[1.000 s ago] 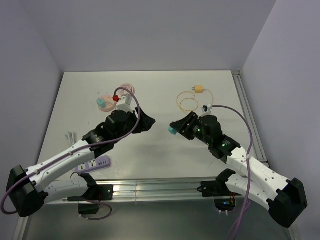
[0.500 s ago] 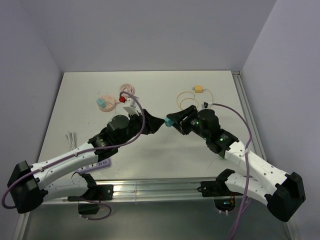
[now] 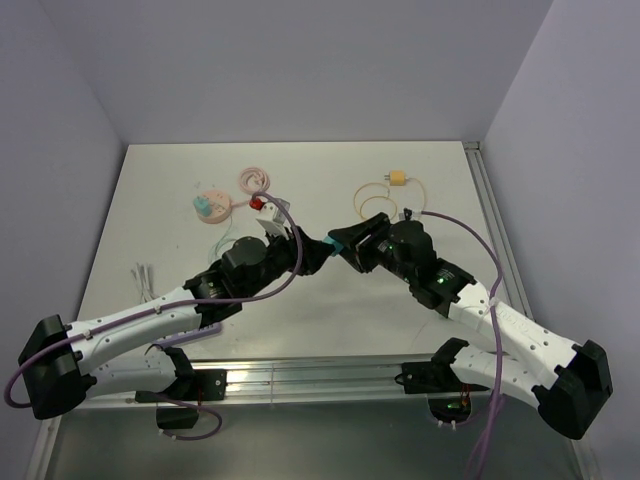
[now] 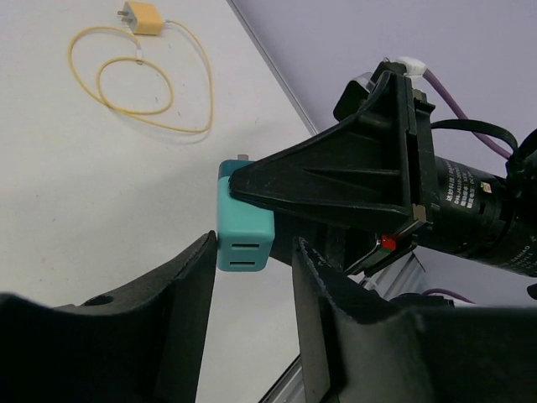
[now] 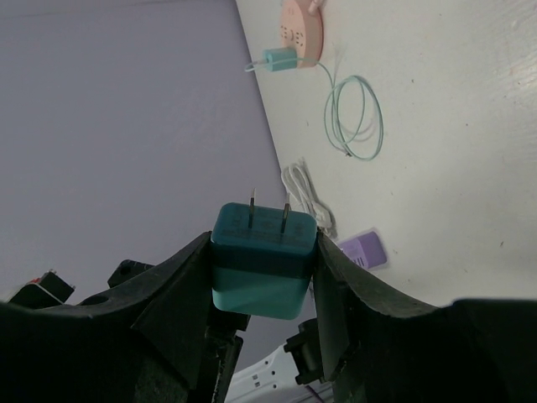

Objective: Insert the plug

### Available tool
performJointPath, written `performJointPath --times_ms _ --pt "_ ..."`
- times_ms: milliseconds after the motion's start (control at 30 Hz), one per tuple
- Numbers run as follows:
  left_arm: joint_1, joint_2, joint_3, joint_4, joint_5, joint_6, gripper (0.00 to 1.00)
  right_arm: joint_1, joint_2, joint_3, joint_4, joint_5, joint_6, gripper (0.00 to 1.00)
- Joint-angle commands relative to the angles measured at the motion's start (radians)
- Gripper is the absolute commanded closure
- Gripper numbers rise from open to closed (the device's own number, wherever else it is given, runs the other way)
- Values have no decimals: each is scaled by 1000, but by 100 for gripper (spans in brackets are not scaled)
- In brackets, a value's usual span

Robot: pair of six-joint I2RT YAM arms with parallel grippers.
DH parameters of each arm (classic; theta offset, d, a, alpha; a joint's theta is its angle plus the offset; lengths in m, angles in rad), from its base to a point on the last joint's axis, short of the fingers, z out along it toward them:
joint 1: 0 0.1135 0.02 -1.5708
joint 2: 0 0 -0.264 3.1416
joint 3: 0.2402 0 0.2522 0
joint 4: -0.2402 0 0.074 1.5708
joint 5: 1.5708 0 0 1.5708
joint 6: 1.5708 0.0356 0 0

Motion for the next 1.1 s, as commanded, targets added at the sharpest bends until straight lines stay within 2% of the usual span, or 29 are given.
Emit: performJointPath --times_ms 0,567,867,1067 --pt "-17 16 36 51 -29 42 55 16 1 51 16 33 30 100" --pt "-32 27 33 53 -67 56 64 59 10 62 17 47 50 100" --pt "-32 35 39 53 -58 55 57 63 16 65 30 45 56 100" --pt "-32 30 26 56 -61 52 56 65 19 56 44 38 59 100"
